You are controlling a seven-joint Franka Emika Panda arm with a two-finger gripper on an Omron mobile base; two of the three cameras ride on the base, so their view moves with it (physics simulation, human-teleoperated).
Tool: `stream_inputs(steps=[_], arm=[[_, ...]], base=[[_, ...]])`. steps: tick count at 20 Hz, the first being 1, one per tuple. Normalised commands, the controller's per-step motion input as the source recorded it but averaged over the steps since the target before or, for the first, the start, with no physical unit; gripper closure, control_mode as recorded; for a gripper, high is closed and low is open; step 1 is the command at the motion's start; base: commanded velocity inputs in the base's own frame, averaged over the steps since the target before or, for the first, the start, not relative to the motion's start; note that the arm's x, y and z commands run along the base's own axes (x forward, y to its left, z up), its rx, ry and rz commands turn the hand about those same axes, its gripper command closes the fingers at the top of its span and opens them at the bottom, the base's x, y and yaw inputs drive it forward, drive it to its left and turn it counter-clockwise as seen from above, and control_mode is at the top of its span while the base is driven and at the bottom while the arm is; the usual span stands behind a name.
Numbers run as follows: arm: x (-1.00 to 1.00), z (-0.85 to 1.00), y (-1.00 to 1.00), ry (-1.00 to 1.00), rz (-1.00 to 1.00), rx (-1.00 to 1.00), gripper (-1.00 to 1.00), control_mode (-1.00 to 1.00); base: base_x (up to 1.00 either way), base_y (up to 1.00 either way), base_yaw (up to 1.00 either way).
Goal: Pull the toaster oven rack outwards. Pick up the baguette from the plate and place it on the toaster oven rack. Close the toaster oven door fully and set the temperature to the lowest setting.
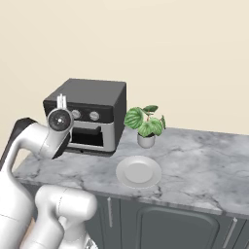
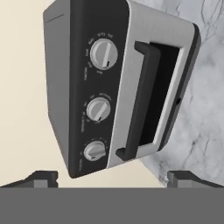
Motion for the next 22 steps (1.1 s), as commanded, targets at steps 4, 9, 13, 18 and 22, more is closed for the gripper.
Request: stream_inputs(steps=[4,9,13,18,22], arm=[[0.0,0.0,0.0,-0.01,0.0,0.06,-1.0,-1.0],[0.0,0.08,0.0,0.0,0.0,0.11,-1.0,-1.0],[0.0,0.11,0.0,0.0,0.0,0.08,-1.0,-1.0],[0.03,0.0,0.0,0.0,0.0,0.02,-1.0,-1.0],[0.17,0.0,0.0,0.0,0.0,0.02,-1.0,-1.0]], base=[[0.0,0.0,0.0],[0.0,0.0,0.0],[0.0,0.0,0.0],[0.0,0.0,0.0],[0.0,0.0,0.0]])
